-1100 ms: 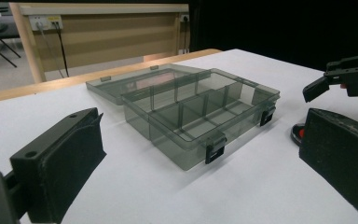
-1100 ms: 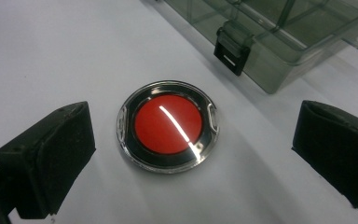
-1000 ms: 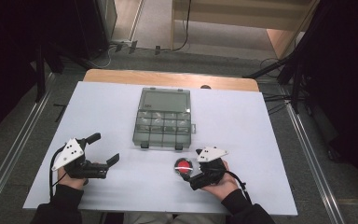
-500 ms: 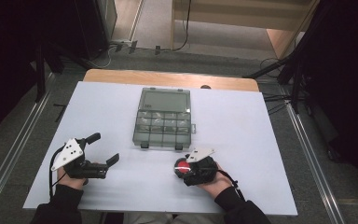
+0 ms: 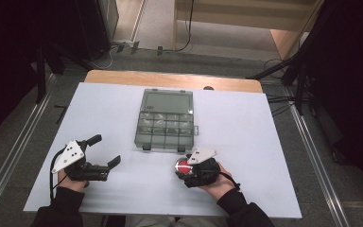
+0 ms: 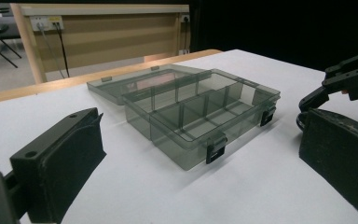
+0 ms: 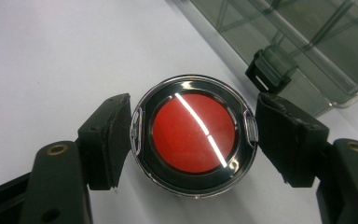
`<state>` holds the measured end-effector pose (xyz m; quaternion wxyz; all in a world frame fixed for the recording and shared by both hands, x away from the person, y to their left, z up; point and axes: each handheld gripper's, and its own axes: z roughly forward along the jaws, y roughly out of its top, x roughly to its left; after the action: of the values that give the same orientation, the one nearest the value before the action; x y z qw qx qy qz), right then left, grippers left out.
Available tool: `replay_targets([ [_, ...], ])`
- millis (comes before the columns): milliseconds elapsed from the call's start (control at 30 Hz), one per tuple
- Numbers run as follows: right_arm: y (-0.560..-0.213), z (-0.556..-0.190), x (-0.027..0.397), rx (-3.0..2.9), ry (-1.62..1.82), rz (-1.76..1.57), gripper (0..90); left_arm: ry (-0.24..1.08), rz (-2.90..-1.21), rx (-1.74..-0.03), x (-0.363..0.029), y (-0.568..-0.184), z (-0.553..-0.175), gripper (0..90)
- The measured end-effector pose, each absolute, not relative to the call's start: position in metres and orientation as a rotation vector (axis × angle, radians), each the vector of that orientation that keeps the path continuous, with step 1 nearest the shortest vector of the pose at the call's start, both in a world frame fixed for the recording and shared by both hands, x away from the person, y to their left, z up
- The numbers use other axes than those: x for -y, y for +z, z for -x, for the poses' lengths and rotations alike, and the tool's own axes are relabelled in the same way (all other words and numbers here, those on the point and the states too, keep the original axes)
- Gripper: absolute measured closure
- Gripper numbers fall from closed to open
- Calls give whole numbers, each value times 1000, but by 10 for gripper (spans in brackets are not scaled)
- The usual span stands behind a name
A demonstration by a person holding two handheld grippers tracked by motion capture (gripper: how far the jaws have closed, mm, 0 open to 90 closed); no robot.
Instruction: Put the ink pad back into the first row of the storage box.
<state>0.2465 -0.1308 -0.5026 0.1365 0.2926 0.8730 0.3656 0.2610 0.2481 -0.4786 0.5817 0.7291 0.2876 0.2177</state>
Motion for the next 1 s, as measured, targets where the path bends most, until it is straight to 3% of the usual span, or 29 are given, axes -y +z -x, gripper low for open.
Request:
replay_targets([
  [1000,-475,-279,129,-2491,1071,-863,309,514,-1701,-671,-249,-478,-259,0],
])
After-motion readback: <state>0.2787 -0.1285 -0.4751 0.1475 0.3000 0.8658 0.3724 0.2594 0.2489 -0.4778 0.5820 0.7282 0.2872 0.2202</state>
